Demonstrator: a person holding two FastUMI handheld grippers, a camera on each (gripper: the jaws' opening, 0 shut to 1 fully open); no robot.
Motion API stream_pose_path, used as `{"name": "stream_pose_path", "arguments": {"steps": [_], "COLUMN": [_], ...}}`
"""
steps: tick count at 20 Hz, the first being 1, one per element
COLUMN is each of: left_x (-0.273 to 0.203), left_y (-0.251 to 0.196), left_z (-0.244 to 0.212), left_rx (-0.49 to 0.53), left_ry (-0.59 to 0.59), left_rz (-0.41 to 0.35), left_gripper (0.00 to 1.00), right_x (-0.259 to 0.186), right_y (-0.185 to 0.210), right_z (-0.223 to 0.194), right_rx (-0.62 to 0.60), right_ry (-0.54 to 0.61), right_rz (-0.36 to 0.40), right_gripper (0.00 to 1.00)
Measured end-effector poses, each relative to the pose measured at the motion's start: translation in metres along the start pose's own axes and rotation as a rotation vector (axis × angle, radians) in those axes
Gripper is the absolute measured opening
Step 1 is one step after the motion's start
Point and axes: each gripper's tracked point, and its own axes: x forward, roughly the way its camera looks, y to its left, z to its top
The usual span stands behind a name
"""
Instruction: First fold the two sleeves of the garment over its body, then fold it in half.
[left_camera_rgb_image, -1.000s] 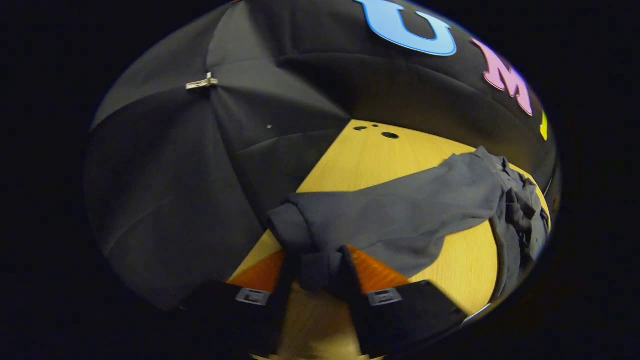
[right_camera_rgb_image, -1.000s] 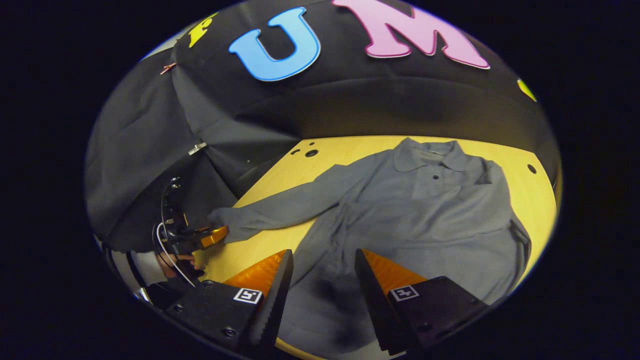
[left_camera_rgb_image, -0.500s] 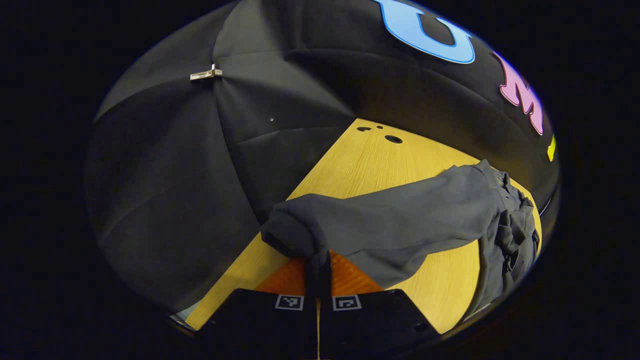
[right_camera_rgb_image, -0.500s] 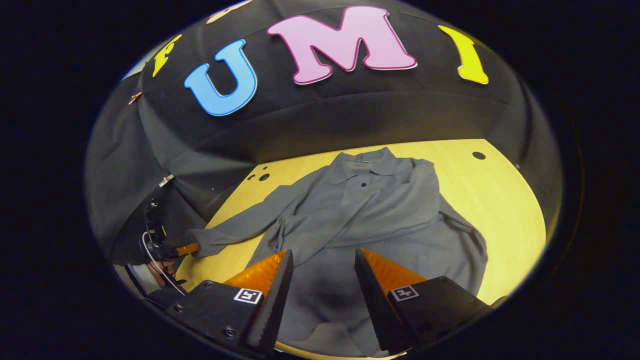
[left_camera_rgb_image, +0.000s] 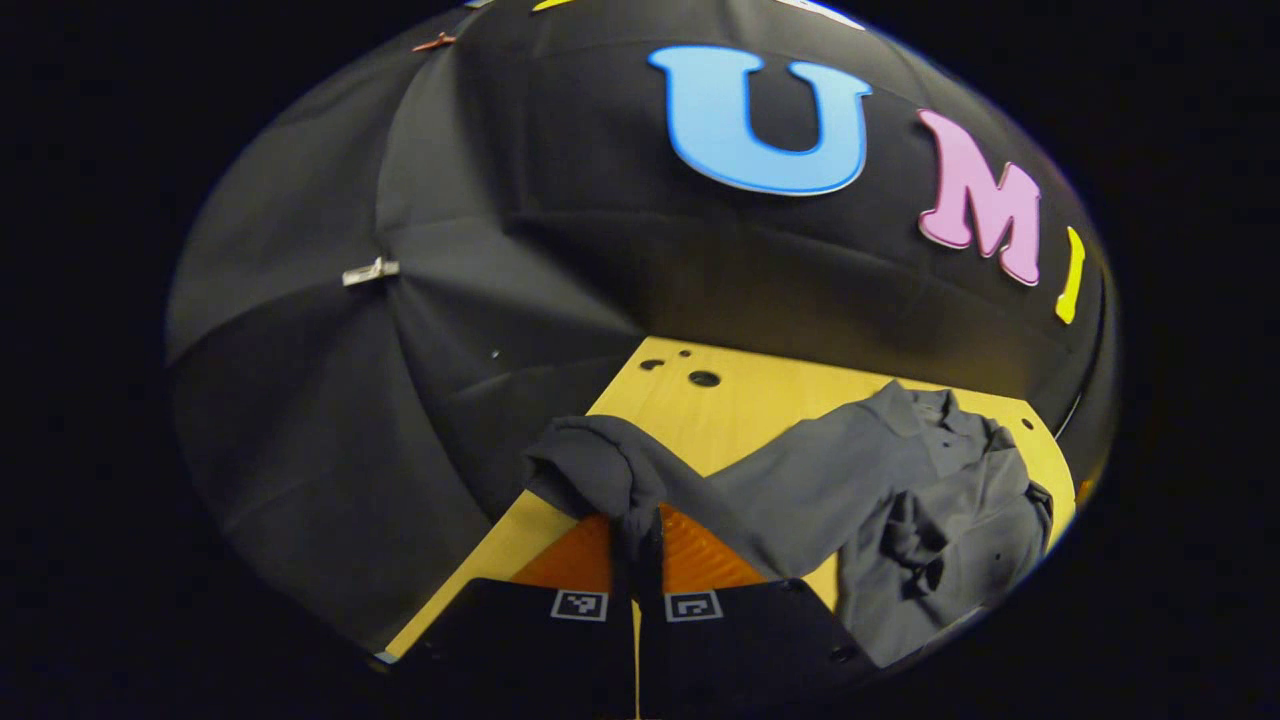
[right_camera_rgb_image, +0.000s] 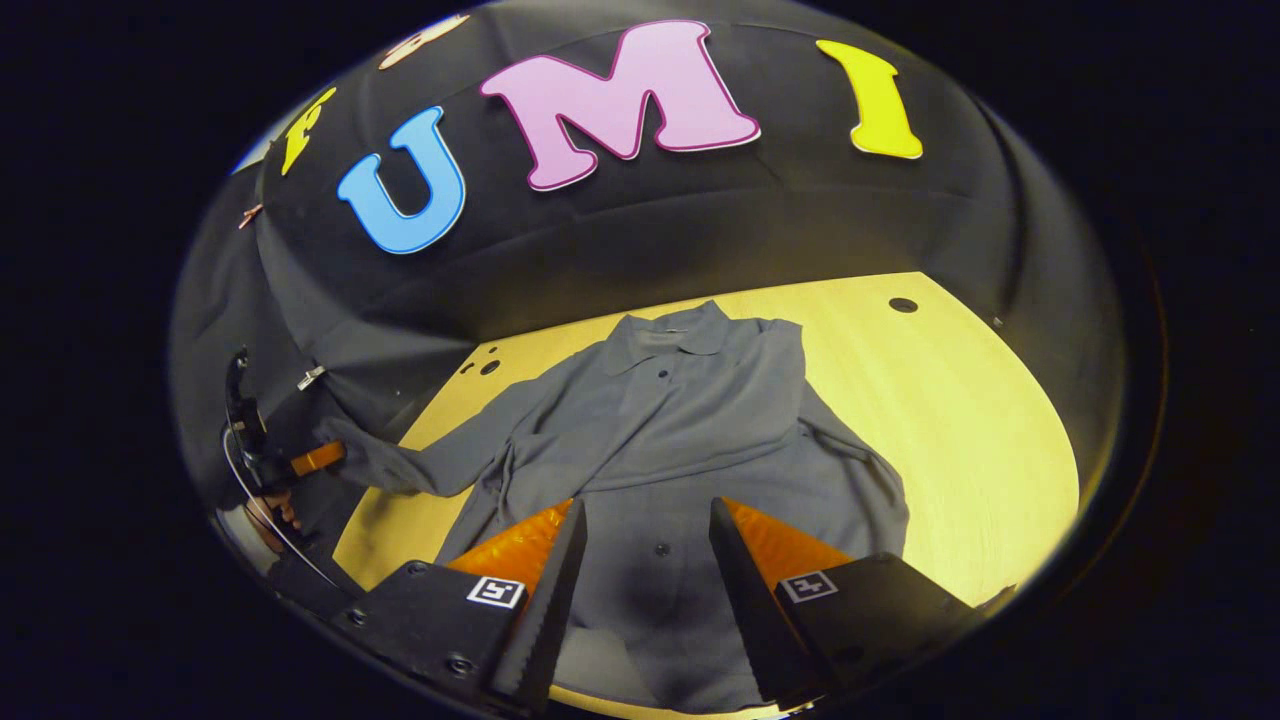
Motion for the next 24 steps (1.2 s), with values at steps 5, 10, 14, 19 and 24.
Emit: {"name": "stream_pose_path", "arguments": {"steps": [5,10,14,19,24], "left_x": [-0.011,-0.028,-0.040,-0.056,-0.071], "left_y": [-0.081,-0.160,-0.220,-0.290,-0.359], "left_z": [0.047,0.078,0.082,0.071,0.051], "left_rx": [0.068,0.102,0.124,0.152,0.209], "left_ry": [-0.084,-0.149,-0.165,-0.152,-0.135], "left_rz": [-0.105,-0.204,-0.292,-0.398,-0.481], "left_gripper": [0.07,0.06,0.06,0.07,0.07], "right_x": [-0.008,-0.016,-0.022,-0.033,-0.041], "right_y": [-0.028,-0.057,-0.082,-0.112,-0.144], "right_z": [0.006,0.008,0.010,0.006,0.000], "right_rx": [0.016,0.040,0.071,0.100,0.121], "right_ry": [-0.016,-0.025,-0.035,-0.036,-0.025], "right_rz": [-0.006,-0.021,-0.041,-0.066,-0.084], "right_gripper": [0.77,0.77,0.77,0.77,0.77]}}
